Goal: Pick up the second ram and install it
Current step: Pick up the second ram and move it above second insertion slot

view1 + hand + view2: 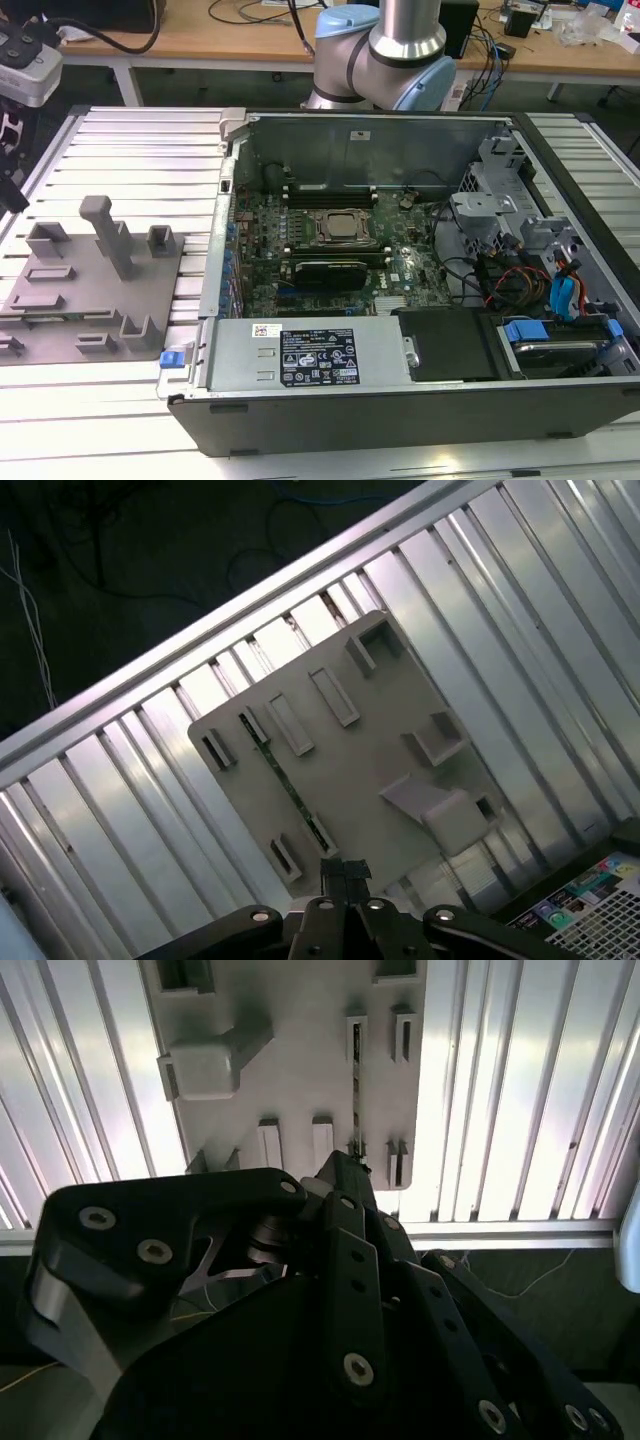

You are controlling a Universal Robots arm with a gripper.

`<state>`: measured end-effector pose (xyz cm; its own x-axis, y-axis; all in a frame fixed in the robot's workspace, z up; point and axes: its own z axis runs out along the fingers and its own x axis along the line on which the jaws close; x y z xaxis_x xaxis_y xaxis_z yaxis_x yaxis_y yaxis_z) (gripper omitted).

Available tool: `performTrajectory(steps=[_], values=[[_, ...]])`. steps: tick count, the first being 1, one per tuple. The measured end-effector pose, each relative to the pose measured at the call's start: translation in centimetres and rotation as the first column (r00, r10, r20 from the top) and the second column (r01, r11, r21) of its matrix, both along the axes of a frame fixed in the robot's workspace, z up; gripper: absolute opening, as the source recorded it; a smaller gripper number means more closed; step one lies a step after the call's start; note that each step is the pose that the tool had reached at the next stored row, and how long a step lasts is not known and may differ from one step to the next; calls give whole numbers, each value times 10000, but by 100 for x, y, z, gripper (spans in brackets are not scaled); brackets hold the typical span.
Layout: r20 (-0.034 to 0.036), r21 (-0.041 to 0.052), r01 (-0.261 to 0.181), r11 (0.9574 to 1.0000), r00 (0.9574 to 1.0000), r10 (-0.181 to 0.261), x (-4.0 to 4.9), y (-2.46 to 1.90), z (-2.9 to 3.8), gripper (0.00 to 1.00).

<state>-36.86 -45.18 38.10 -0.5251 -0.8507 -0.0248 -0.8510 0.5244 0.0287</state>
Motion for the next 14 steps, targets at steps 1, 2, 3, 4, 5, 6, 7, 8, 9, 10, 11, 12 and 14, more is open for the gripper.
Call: performTrajectory(steps=[1, 2, 3, 4, 5, 6, 7, 8, 9, 10, 11, 12, 14], values=[[1, 0, -73, 10000, 10000, 73, 0, 0, 0, 11], [0, 1, -154, 9999, 9999, 154, 0, 0, 0, 11], [0, 0, -255, 9997, 9997, 255, 0, 0, 0, 11], [0, 0, -350, 9994, 9994, 350, 0, 0, 0, 11], [-1, 0, -472, 9989, 9989, 472, 0, 0, 0, 11], [0, 0, -556, 9985, 9985, 556, 0, 0, 0, 11], [0, 0, -629, 9980, 9980, 629, 0, 0, 0, 11], [1, 0, -756, 9971, 9971, 756, 0, 0, 0, 11], [0, 0, -968, 9953, 9953, 968, 0, 0, 0, 11], [0, 0, -1145, 9934, 9934, 1145, 0, 0, 0, 11], [0, 0, -1262, 9920, 9920, 1262, 0, 0, 0, 11], [0, 0, -1346, 9909, 9909, 1346, 0, 0, 0, 11], [0, 0, -1523, 9883, 9883, 1523, 0, 0, 0, 11]])
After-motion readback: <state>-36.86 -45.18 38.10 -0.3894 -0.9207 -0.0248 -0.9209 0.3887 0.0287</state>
